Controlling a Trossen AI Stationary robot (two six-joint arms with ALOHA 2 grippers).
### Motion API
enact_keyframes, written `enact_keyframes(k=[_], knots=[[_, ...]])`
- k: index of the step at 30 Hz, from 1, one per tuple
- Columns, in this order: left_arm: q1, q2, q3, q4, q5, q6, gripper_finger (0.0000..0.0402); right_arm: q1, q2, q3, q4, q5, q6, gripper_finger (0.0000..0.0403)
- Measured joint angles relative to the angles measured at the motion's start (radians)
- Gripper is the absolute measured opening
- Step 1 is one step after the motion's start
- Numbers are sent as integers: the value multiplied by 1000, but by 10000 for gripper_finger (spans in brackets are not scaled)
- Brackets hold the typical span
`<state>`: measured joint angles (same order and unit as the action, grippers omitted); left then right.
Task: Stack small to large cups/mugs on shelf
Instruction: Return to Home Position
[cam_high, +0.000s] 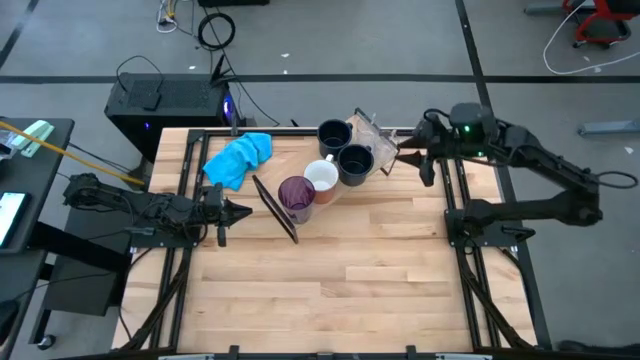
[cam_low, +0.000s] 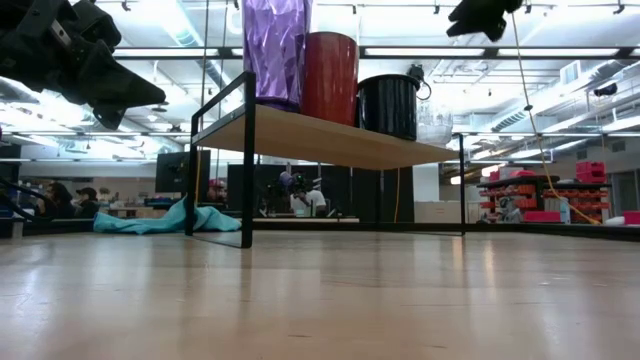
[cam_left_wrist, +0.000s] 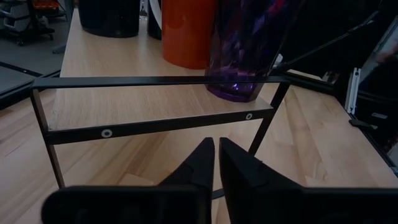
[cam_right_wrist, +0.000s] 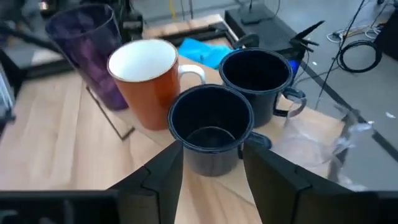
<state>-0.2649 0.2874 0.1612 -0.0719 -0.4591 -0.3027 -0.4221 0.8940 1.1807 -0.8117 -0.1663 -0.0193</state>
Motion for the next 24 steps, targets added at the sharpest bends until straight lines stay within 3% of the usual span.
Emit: enact_keyframes(k=[5,14,24], knots=[[0,0,0,0,0,0,29,30,-124,-248,302,-51,71,172],[0,0,0,0,0,0,40,53,-339,-620,753,-53,146,171],[0,0,0,0,0,0,28,53,-564,-950,985,-53,282,171]])
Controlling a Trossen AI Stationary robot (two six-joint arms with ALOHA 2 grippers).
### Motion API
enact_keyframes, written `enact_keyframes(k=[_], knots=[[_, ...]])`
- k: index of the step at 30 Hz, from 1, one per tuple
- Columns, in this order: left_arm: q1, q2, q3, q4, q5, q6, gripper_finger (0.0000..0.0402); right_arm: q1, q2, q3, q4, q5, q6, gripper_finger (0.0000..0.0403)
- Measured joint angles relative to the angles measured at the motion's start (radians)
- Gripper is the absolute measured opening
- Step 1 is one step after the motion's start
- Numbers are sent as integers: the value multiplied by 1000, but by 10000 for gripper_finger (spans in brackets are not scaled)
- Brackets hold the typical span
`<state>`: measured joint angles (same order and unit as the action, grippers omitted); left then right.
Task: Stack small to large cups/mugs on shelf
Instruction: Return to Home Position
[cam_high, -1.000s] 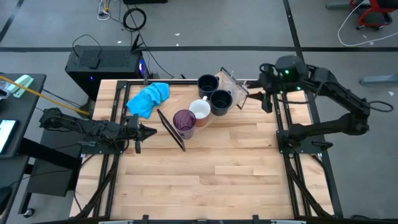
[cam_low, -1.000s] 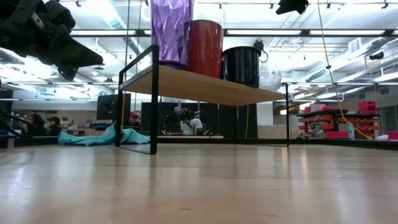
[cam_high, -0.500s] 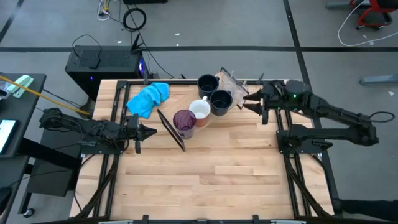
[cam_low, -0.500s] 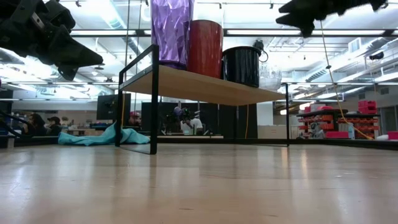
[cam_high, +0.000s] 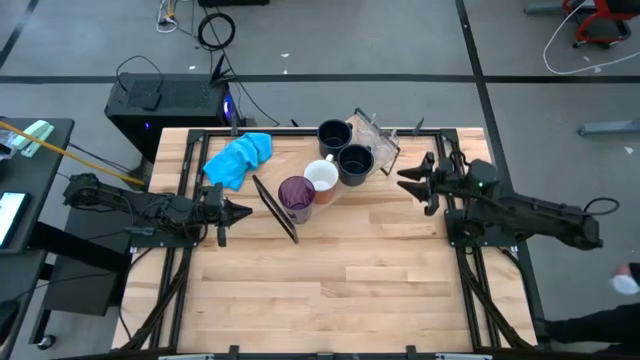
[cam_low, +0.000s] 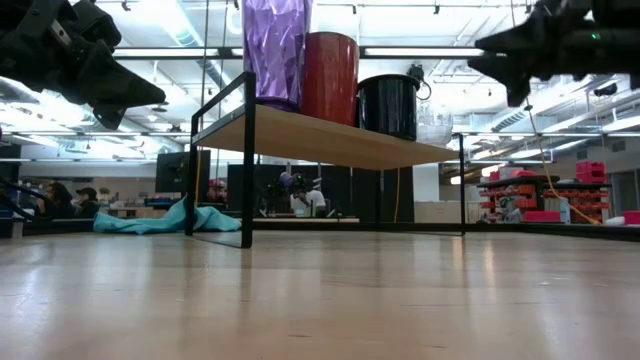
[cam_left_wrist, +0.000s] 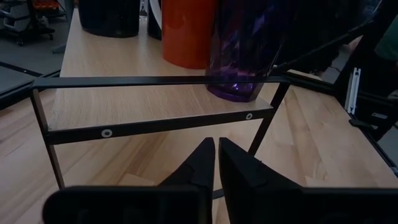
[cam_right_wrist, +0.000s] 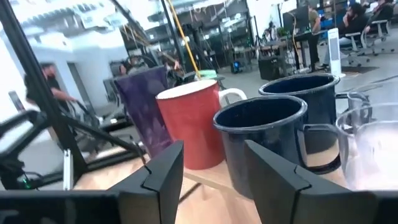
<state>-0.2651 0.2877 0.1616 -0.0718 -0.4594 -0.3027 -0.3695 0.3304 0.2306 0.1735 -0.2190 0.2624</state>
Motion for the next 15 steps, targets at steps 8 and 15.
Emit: enact_keyframes(k=[8,15], knots=[[0,0,0,0,0,0,37,11,-156,-179,103,0,33,171],[0,0,0,0,0,0,39,76,-211,-223,32,-28,-36,171]])
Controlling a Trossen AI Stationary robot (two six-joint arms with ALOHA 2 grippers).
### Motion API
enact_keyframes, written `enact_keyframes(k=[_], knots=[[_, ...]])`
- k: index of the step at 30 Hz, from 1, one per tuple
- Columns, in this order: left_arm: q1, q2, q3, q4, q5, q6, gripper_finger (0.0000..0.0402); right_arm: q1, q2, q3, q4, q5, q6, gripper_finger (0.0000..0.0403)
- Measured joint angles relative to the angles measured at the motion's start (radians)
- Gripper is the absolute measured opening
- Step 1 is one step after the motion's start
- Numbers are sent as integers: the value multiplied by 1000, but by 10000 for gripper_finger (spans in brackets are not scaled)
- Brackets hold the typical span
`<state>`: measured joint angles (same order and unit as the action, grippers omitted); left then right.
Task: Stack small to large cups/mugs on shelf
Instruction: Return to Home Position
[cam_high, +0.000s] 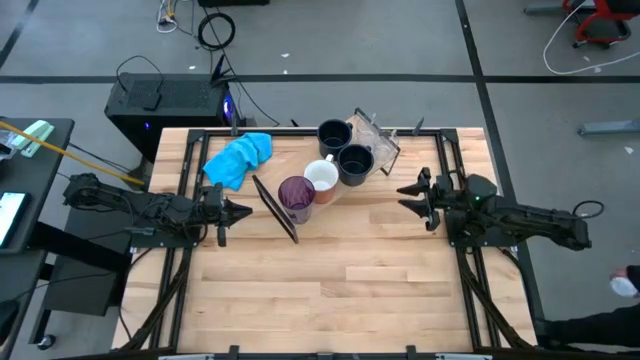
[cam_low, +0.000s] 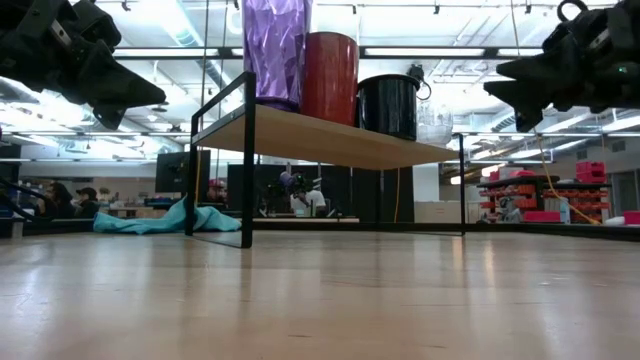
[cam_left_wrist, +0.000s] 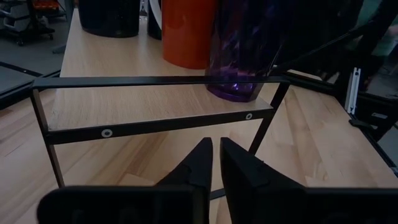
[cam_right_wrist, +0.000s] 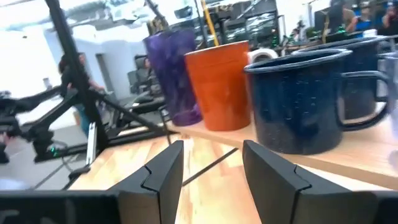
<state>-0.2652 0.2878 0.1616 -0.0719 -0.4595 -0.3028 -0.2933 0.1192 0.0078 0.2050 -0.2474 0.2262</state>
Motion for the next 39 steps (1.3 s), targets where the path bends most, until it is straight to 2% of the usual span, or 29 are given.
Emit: enact_keyframes(k=[5,9,21,39], knots=[[0,0,0,0,0,0,31,43,2,0,-4,-1,-50,171],[0,0,0,0,0,0,28,62,6,0,-5,-1,6,171],[0,0,0,0,0,0,41,63,6,0,-5,0,7,171],[0,0,0,0,0,0,33,63,6,0,-5,0,7,172]])
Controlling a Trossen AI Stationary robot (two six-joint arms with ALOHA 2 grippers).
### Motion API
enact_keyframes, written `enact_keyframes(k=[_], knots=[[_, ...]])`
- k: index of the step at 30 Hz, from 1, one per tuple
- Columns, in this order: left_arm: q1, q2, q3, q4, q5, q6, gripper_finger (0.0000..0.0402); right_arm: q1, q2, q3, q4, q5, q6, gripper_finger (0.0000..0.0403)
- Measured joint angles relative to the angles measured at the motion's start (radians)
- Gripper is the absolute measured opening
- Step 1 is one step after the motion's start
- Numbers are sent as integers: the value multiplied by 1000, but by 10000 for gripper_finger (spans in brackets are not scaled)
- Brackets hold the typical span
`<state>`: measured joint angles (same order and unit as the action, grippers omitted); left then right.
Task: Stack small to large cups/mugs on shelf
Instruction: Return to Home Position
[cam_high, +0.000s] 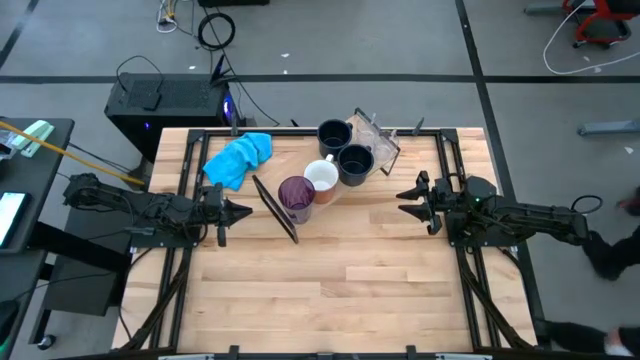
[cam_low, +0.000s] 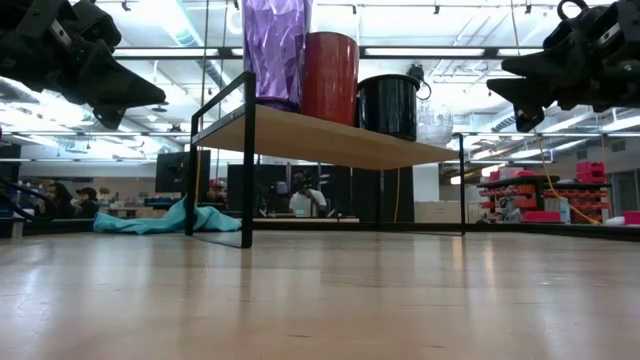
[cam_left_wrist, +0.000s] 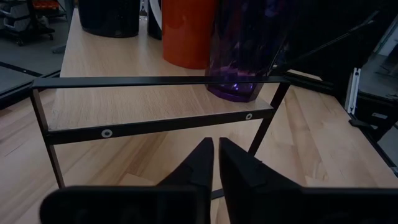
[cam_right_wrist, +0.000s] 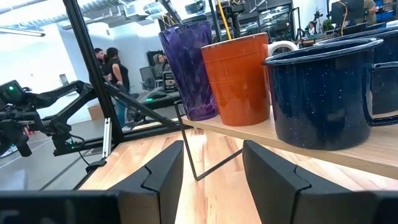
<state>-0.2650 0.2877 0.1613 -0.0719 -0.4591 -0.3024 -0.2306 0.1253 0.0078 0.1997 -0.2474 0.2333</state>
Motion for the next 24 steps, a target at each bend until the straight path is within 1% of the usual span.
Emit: enact_keyframes(k=[6,16,24], knots=[[0,0,0,0,0,0,39,0,0,0,0,0,0,172],[0,0,0,0,0,0,28,0,0,0,0,0,0,172],[0,0,0,0,0,0,39,0,0,0,0,0,0,171]])
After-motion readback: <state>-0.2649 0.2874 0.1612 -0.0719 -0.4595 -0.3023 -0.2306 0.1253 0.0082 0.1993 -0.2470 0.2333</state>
